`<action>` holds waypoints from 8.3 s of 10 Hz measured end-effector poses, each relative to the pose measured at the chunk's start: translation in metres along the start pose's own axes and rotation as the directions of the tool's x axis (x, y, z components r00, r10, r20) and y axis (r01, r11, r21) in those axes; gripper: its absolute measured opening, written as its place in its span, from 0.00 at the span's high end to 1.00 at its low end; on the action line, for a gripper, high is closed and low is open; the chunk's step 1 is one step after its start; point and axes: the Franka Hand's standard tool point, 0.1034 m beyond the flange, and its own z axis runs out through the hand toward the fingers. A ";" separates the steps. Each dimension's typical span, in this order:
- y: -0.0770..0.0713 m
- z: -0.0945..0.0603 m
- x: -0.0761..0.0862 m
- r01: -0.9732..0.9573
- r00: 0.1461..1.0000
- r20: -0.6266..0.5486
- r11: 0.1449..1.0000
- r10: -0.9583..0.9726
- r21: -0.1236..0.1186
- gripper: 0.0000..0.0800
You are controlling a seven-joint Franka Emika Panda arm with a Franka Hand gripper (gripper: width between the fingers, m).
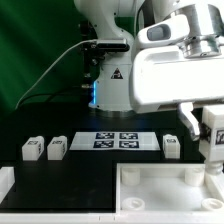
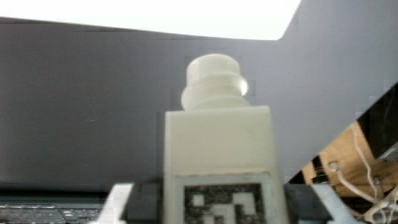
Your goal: Assemble one leg
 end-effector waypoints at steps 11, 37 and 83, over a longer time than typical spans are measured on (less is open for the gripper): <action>-0.022 0.028 -0.052 0.015 0.999 0.039 1.000 -0.015 0.018 0.64; -0.014 0.042 -0.066 -0.084 0.994 0.069 0.996 0.086 -0.036 0.19; -0.024 0.026 -0.034 -0.813 -0.174 0.001 -0.143 0.985 -0.564 0.23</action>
Offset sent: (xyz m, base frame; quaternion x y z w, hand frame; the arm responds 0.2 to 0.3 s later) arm -0.0017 -0.0028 -0.0119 -0.0047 0.0081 -0.0080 0.9999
